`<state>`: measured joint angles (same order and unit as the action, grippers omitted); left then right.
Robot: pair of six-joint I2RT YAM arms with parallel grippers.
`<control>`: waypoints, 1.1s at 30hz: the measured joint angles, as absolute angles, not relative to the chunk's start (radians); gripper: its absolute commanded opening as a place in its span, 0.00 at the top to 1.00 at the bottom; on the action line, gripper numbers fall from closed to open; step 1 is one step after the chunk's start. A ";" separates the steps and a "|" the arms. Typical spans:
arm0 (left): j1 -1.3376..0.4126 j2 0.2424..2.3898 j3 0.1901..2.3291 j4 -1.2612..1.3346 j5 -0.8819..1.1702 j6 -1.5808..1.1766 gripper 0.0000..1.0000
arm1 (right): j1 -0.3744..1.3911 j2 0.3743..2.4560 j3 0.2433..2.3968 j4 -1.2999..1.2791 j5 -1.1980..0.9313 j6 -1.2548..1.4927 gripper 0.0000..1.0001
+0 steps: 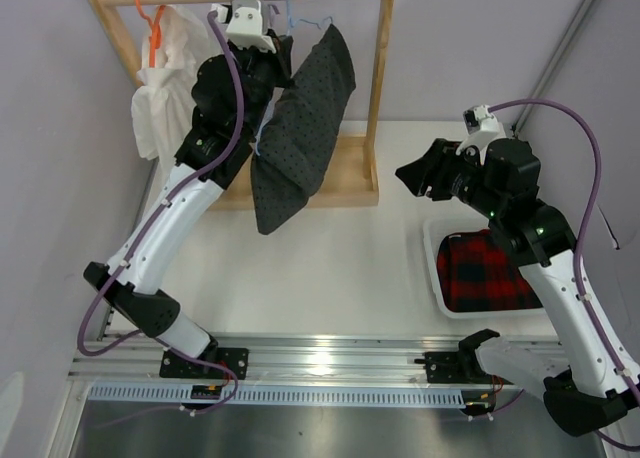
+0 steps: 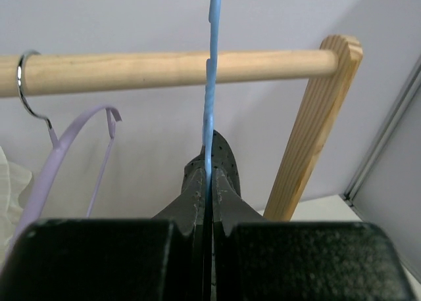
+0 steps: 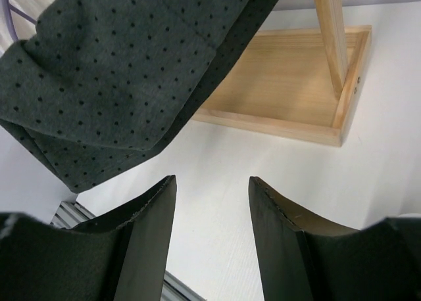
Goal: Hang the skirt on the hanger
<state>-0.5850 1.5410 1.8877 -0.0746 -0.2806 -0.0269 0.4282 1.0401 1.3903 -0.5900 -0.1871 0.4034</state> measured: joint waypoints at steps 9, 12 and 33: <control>-0.594 1.634 1.960 0.003 -0.300 -0.024 1.00 | 0.428 1.029 1.390 -0.620 -0.188 0.411 0.46; -0.603 1.682 1.981 0.025 -0.313 -0.019 1.00 | 0.428 1.021 1.390 -0.624 -0.188 0.411 0.46; -0.692 1.921 2.192 0.030 -0.341 0.027 1.00 | 0.428 0.978 1.362 -0.632 -0.188 0.411 0.47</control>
